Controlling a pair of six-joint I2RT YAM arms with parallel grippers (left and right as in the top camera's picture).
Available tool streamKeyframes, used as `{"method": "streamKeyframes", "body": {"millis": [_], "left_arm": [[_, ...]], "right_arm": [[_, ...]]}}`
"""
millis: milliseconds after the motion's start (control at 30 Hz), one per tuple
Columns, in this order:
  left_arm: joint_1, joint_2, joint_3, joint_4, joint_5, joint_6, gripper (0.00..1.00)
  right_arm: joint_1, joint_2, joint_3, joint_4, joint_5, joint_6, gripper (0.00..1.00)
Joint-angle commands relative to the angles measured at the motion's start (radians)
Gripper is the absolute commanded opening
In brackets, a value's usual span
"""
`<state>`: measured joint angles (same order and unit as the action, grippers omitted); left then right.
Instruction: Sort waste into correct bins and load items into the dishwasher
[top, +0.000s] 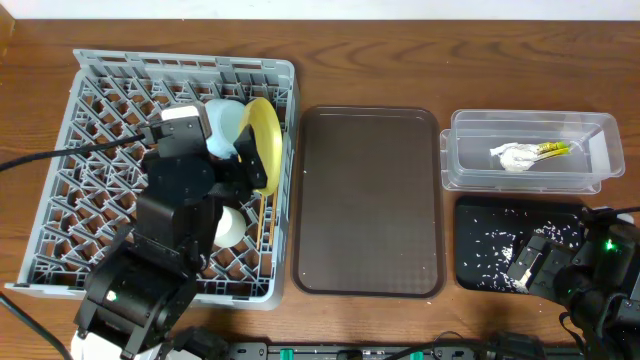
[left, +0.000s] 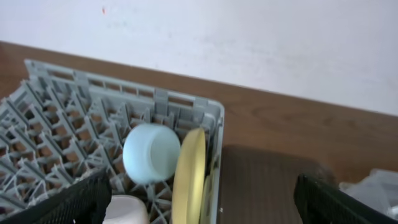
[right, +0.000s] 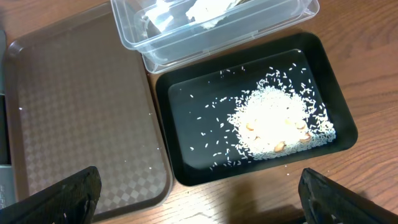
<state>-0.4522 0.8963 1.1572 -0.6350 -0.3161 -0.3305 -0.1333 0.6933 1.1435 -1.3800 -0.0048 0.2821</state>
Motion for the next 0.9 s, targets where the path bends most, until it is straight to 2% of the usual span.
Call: {"method": "streamKeyframes", "body": {"millis": [0, 500, 733, 867], "left_arm": [[0.005, 0.003, 0.019, -0.035, 0.019, -0.019, 0.95], [0.004, 0.079, 0.018, -0.199, 0.020, -0.034, 0.95], [0.004, 0.121, 0.018, -0.202, 0.019, -0.034, 0.95], [0.004, 0.146, 0.018, -0.202, 0.019, -0.034, 0.95]], "right_arm": [[-0.005, 0.000, 0.004, -0.002, 0.000, 0.009, 0.99], [-0.005, 0.000, 0.004, -0.002, 0.000, 0.010, 0.99], [-0.005, 0.000, 0.004, 0.004, -0.001, 0.010, 0.99], [-0.003, 0.000, 0.004, 0.106, -0.005, 0.009, 0.99]]}}
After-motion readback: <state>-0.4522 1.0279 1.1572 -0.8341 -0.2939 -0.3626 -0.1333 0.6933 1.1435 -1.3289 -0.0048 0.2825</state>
